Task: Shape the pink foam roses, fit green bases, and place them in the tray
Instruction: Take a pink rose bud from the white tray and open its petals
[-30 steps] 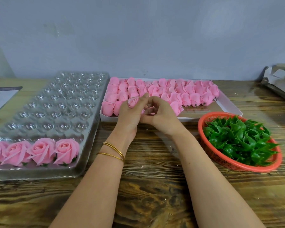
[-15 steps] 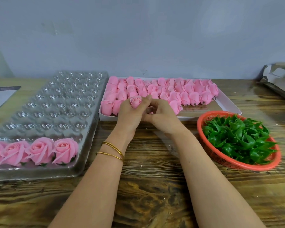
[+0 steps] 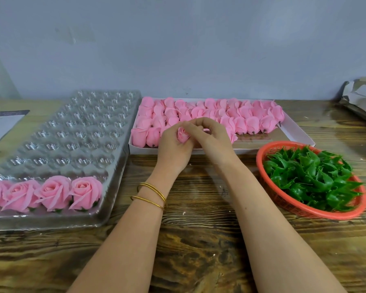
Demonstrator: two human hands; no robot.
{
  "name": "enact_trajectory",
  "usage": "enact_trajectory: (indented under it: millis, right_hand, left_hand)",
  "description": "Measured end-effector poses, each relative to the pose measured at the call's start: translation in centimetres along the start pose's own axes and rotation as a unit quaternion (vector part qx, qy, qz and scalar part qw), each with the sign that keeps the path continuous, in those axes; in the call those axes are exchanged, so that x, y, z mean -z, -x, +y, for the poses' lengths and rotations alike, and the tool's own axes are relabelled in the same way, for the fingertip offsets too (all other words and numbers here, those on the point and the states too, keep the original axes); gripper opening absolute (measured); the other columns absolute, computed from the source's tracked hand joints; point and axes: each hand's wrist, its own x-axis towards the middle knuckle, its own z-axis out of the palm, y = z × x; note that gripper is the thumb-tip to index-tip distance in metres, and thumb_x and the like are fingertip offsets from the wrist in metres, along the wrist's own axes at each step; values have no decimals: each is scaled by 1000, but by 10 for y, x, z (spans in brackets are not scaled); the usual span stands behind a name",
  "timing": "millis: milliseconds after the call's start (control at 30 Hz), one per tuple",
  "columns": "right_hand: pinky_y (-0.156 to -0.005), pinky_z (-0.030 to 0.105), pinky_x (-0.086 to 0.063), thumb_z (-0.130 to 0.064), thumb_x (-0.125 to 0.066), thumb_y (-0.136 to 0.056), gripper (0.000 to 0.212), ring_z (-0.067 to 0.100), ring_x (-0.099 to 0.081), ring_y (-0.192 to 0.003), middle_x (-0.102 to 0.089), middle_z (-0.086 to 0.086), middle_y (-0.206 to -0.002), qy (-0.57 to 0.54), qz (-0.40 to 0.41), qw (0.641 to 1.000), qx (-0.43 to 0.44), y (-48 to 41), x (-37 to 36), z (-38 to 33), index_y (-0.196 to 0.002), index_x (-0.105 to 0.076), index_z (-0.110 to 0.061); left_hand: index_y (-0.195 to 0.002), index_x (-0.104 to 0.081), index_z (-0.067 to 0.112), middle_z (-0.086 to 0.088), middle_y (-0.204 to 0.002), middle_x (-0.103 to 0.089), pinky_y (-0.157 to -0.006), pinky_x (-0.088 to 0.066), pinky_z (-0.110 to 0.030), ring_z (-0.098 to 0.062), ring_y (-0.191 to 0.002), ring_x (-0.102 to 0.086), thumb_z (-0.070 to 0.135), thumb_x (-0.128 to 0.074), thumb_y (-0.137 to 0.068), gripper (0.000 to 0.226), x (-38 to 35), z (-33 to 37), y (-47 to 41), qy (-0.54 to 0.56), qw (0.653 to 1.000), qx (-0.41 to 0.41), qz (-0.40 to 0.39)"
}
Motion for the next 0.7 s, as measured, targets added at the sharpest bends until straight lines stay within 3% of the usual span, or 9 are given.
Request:
enact_trajectory:
  millis: [200, 333, 433, 500, 600, 700]
  right_hand:
    - [-68, 14, -51, -20, -72, -85, 15, 4, -67, -81, -71, 1, -88, 21, 2, 1000, -3, -1, 0, -1, -93, -70, -8]
    - [-83, 33, -56, -18, -72, -87, 13, 18, -67, -92, -69, 3, -90, 23, -7, 1000, -4, 1, -1, -2, -94, -70, -8]
    - [-89, 39, -56, -17, -71, -87, 17, 23, -68, -98, -70, 9, -96, 18, -15, 1000, -9, 2, 0, -3, -98, -69, -5]
    - [-91, 40, -56, -16, -72, -87, 18, 24, -67, -100, -70, 11, -100, 13, -20, 1000, -12, 2, 0, -2, -101, -69, -4]
    - [-89, 37, -57, -14, -72, -86, 19, 24, -67, -102, -70, 13, -102, 6, -26, 1000, -14, 1, 1, -1, -102, -69, -4]
    - [-83, 31, -59, -12, -72, -86, 15, 22, -67, -101, -70, 11, -102, 3, -32, 999, -9, 1, 1, 0, -100, -69, -8]
  left_hand:
    - [-91, -70, 39, 11, -89, -75, -79, -57, -27, -6, -90, -70, 21, -71, -89, 18, 0, -4, 0, -3, 1000, 5, 8]
    - [-88, -70, 35, 15, -83, -72, -75, -55, -21, -4, -87, -69, 21, -72, -89, 14, -1, -4, 0, -9, 1000, 6, 15]
    - [-86, -69, 36, 21, -76, -70, -74, -55, -20, -1, -83, -68, 22, -71, -89, 14, -1, -5, -1, -26, 1000, 12, 11]
    - [-94, -73, 26, 17, -80, -72, -76, -56, -24, -4, -85, -69, 22, -69, -91, 7, -1, -5, -1, -28, 999, 15, 5]
    - [-108, -74, 16, 2, -94, -75, -85, -58, -37, -14, -94, -70, 22, -65, -93, 18, -1, -3, 0, -34, 999, 20, -2]
    - [-107, -74, 14, -4, -95, -75, -89, -57, -46, -20, -96, -70, 22, -64, -95, 18, -2, 0, 1, -38, 999, 26, -3]
